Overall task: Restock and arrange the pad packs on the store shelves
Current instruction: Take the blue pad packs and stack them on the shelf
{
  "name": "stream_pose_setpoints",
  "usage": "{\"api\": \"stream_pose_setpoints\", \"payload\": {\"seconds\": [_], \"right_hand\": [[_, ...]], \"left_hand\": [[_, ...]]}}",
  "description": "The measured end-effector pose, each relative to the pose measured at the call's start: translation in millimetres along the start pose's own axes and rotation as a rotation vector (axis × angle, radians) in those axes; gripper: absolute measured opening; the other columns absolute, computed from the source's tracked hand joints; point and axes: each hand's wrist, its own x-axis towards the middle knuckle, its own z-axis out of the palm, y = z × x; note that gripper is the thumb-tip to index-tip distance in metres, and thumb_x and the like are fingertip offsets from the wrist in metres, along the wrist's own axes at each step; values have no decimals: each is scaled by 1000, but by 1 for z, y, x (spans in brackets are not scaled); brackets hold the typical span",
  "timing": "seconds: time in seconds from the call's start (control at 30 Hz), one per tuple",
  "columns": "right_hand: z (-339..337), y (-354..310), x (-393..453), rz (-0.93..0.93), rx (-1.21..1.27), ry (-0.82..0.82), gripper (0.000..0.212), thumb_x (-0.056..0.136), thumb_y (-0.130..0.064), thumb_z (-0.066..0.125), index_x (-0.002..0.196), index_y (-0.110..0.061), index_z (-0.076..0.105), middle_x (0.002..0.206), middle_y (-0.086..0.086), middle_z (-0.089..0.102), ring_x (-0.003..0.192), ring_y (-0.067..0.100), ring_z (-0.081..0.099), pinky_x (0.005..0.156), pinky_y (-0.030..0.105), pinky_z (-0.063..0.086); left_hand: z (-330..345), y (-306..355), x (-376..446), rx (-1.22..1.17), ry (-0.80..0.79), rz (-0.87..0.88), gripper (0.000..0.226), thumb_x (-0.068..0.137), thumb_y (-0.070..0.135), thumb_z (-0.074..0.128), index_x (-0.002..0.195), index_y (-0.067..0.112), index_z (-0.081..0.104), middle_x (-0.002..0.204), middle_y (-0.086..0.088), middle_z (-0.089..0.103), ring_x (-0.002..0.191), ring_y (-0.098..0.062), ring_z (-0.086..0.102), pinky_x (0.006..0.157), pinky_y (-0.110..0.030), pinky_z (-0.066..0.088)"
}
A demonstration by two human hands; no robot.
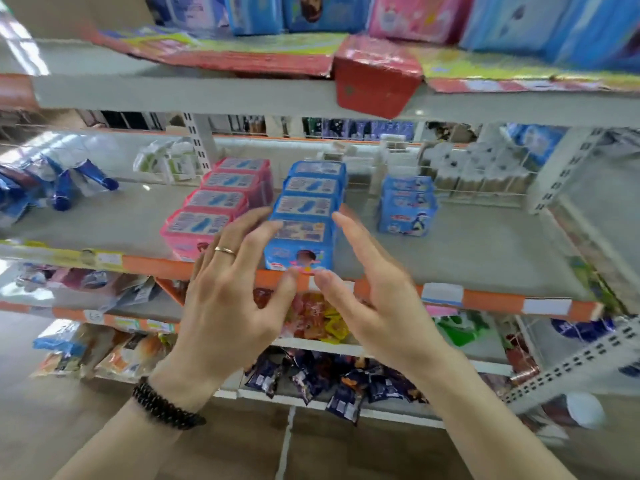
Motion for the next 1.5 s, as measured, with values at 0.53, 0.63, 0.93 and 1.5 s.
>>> {"api": "stream_pose_setpoints", "payload": {"seconds": [0.53, 0.63, 0.93, 1.5], "right_hand": [[-84, -87, 37, -205, -229, 391, 60, 95, -53, 51, 149, -30, 42, 151, -18, 45, 141, -3, 37, 111, 15, 32], [-89, -103, 42, -217, -310, 429, 56, 92, -55, 49, 146, -40, 41, 146, -23, 49, 110, -25, 50, 98, 2, 31], [-91, -120, 34, -179, -443, 478, 59, 89, -62, 46, 146, -48, 37, 129, -54, 34, 122, -32, 30, 94, -8, 19], [-205, -68, 72, -243, -561, 351, 66, 92, -59, 50, 152, -36, 34, 150, -25, 40, 139, -10, 31, 107, 2, 23]], "left_hand": [[-78, 49, 115, 1, 251, 290, 44, 88, 36, 53, 126, 16, 57, 145, -3, 48, 130, -29, 50, 105, -45, 42], [-84, 42, 127, 39, 229, 310, 45, 87, 39, 53, 125, 15, 61, 143, -2, 51, 128, -30, 52, 102, -47, 44], [-84, 37, 130, 11, 186, 352, 45, 87, 45, 51, 125, 21, 57, 142, 1, 50, 128, -25, 48, 102, -38, 36], [-29, 102, 179, 84, 175, 264, 37, 85, 53, 46, 108, 25, 56, 144, 5, 48, 128, -26, 48, 102, -43, 35]]}}
